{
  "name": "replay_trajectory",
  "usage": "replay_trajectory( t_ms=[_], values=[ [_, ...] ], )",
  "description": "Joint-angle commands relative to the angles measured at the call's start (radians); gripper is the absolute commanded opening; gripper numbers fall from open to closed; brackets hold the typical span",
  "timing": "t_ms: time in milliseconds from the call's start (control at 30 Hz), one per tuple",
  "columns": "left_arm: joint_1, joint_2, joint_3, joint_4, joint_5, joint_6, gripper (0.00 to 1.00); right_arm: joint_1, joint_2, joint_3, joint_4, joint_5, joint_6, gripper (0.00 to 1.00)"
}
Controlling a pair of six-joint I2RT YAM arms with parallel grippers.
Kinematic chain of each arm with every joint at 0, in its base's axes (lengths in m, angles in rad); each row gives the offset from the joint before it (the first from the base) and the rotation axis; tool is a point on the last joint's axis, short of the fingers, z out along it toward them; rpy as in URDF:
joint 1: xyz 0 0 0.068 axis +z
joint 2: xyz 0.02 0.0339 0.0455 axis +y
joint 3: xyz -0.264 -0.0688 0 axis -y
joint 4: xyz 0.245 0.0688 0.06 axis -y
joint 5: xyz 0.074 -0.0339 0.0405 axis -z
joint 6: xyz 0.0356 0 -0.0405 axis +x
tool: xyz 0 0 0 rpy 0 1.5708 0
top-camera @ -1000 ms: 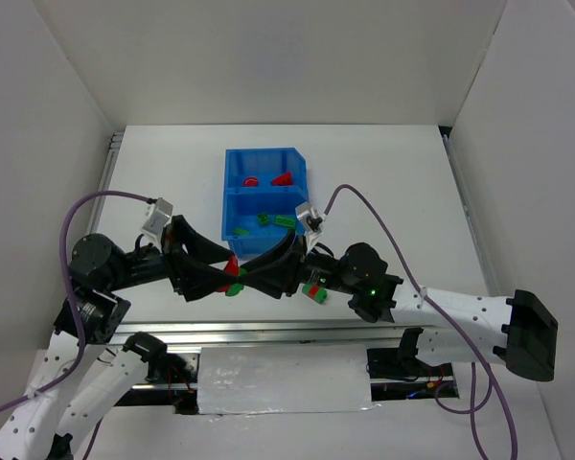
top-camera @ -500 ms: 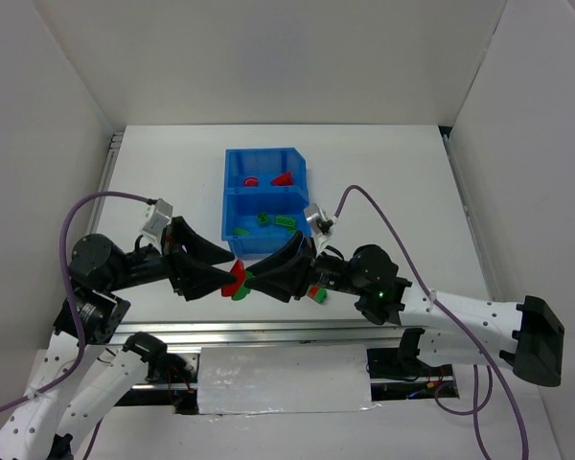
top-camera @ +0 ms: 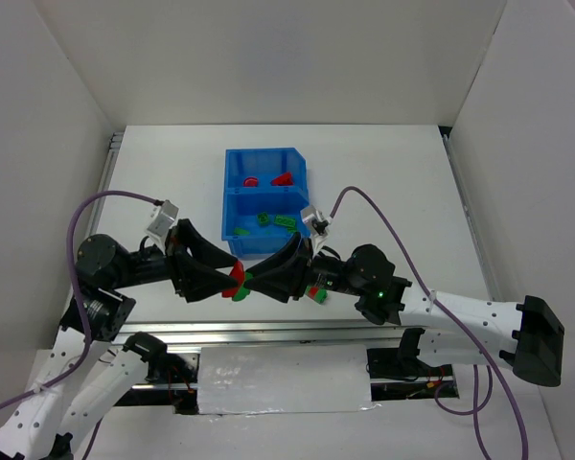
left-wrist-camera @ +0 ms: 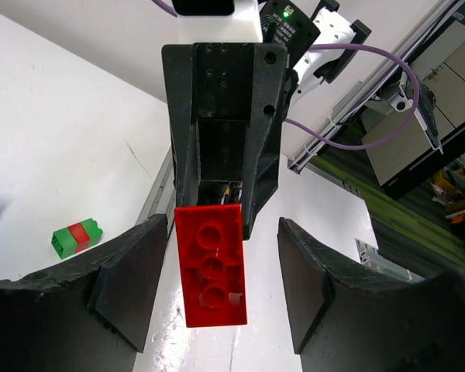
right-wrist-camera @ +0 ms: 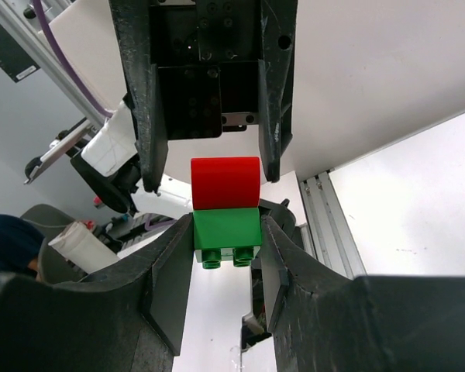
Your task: Sort the legos into containers by color
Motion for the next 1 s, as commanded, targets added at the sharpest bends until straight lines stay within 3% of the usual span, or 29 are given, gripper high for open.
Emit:
replay_trajectory(
  t_ms=[0, 167, 300, 500, 900, 933, 967],
  values=[
    [0.003, 0.006, -0.011, 0.088, 0.032, -0.039, 0.71, -0.003, -0.033, 0.02, 0.026, 0.009, -0.018, 0.0],
    [0.003, 0.02, -0.014, 0.09, 0.029, -0.037, 0.69, -0.003, -0.043, 0.02, 0.037, 0.001, -0.008, 0.0],
    [0.003, 0.015, -0.019, 0.096, 0.032, -0.042, 0.58, -0.005, -0.041, 0.024, 0.038, 0.004, -0.007, 0.0],
    [0.003, 0.017, -0.023, 0.093, 0.037, -0.043, 0.67, -0.005, -0.027, 0.034, 0.038, 0.007, -0.007, 0.0],
    [0.003, 0.015, -0.045, 0.11, 0.047, -0.043, 0.64, -0.003, -0.006, 0.052, 0.041, 0.013, 0.016, 0.0],
    [0.003, 0.014, -0.046, 0.113, 0.046, -0.043, 0.63, -0.003, -0.001, 0.056, 0.041, 0.012, 0.016, 0.0],
    [0.003, 0.014, -0.048, 0.117, 0.044, -0.045, 0.55, -0.003, 0.0, 0.057, 0.041, 0.007, 0.016, 0.0]
  ],
)
